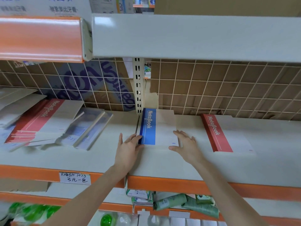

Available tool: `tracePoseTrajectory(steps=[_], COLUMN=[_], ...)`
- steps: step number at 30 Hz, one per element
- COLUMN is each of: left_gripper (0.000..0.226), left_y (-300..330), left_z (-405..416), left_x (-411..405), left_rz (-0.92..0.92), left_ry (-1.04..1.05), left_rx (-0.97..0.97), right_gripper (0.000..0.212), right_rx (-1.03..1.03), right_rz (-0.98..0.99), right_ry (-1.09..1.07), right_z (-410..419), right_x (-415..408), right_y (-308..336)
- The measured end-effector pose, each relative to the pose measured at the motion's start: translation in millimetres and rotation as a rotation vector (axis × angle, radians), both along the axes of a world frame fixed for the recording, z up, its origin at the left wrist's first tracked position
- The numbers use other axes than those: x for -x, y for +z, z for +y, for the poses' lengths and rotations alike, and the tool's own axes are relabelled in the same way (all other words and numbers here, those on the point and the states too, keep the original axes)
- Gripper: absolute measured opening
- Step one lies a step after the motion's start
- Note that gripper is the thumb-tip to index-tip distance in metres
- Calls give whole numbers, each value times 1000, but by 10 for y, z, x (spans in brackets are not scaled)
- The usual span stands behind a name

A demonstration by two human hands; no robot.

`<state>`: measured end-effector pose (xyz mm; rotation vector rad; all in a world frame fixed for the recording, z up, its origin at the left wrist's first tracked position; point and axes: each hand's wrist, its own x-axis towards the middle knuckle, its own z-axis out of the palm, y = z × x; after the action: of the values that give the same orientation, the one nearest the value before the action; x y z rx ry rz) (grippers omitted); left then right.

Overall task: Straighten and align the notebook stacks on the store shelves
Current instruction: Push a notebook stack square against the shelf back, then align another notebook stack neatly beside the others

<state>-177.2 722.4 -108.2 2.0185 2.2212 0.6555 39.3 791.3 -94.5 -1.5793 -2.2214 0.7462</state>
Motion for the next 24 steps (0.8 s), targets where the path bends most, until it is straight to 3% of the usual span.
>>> tracePoseTrajectory(steps=[6,10,20,24], left_gripper=[49,59,52,99], left_y=[44,103,564,673], left_z=[-23,-184,-708,-921], left_x=[58,267,1782,2656], left_rz=[-29,-58,201,243], left_ry=[-40,-85,-96,-53], left_rx=[60,33,-159,-18], right_gripper=[83,96,92,92], right_rx=[33,-72,-245,-197], right_rz=[-119,-208,-182,-108], right_ry=[31,26,211,308], right_z=[8,-90,-566,-795], right_x=[8,179,1666,2561], right_y=[26,55,315,322])
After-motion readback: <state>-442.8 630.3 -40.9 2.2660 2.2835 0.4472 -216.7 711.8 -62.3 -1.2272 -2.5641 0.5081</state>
